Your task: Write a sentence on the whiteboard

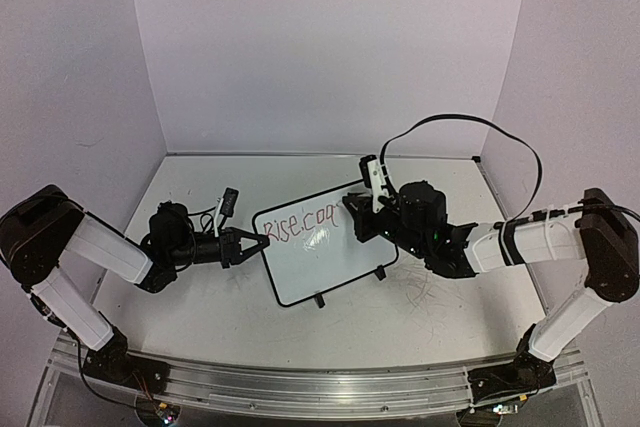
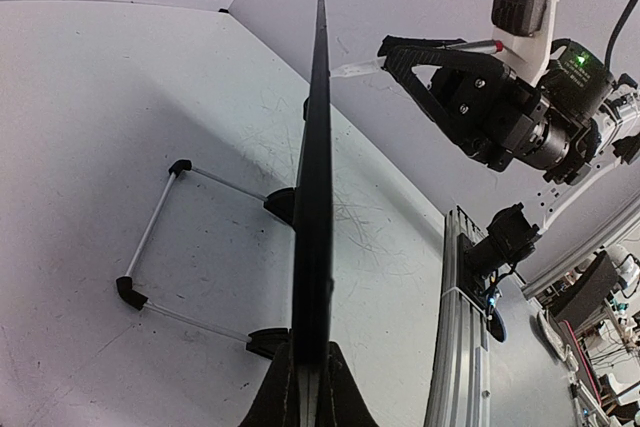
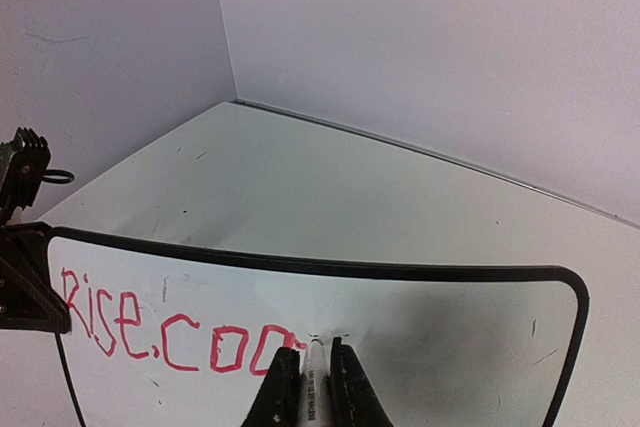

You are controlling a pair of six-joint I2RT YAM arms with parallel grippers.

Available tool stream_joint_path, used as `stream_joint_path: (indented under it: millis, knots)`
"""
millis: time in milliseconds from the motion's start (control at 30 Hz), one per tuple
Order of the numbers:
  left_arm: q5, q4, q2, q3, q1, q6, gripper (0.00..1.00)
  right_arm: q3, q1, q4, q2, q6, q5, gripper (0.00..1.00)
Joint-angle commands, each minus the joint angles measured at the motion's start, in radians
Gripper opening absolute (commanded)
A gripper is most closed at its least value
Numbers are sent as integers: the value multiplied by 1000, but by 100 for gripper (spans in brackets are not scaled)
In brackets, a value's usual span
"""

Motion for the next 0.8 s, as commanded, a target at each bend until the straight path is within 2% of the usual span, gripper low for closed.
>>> stream_joint_path:
  millis: [0,267,767]
  knots:
    - [3,-44,7,16,0,13,0,-7,-2,-5,6,23,1,0]
    - [6,-45,9,18,0,12,0,-48,-3,-11,-2,53,-21,0]
    - [11,-47,10,21,-1,13,0,-41,-13,-31,-57,14,90,0]
